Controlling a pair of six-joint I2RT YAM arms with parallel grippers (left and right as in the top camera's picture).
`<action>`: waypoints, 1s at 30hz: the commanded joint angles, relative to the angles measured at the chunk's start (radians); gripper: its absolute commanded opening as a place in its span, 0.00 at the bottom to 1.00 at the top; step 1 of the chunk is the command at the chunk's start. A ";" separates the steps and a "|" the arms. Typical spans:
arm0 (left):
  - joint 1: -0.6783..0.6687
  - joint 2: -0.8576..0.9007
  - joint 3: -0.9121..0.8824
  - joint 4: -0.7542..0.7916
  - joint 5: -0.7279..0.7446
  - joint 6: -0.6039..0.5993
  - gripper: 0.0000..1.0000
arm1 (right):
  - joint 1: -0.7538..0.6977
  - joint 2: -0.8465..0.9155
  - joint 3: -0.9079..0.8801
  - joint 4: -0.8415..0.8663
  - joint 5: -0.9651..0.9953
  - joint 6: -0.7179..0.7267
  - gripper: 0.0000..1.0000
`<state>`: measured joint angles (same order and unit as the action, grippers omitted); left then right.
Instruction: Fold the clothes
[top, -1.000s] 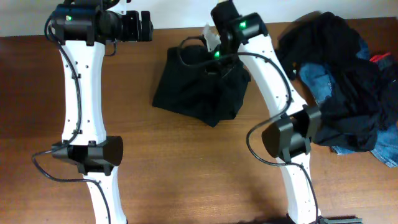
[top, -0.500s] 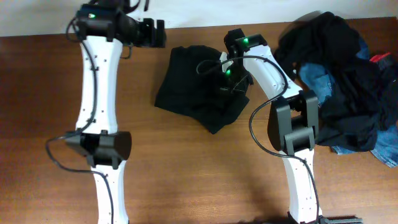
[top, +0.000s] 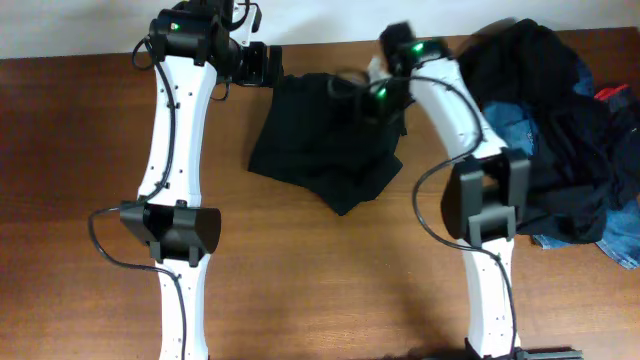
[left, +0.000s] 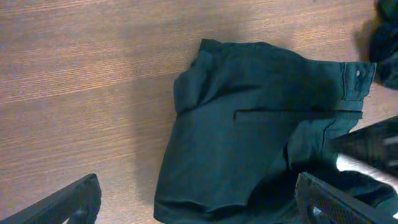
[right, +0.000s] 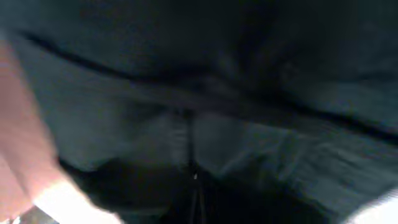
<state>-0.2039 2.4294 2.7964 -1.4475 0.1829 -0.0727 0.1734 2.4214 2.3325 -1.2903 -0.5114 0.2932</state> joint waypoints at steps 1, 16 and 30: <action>-0.001 0.010 -0.002 -0.005 0.011 -0.010 0.99 | -0.055 -0.101 0.102 -0.032 -0.020 0.048 0.04; -0.059 0.011 -0.002 -0.005 0.087 0.168 0.99 | -0.161 -0.092 0.020 -0.122 0.151 0.007 0.21; -0.217 0.166 -0.002 0.041 -0.043 0.247 0.73 | -0.362 -0.173 0.026 -0.146 0.111 -0.027 0.70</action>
<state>-0.4149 2.5553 2.7964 -1.4155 0.1761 0.1547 -0.1265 2.3188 2.3577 -1.4288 -0.3901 0.2825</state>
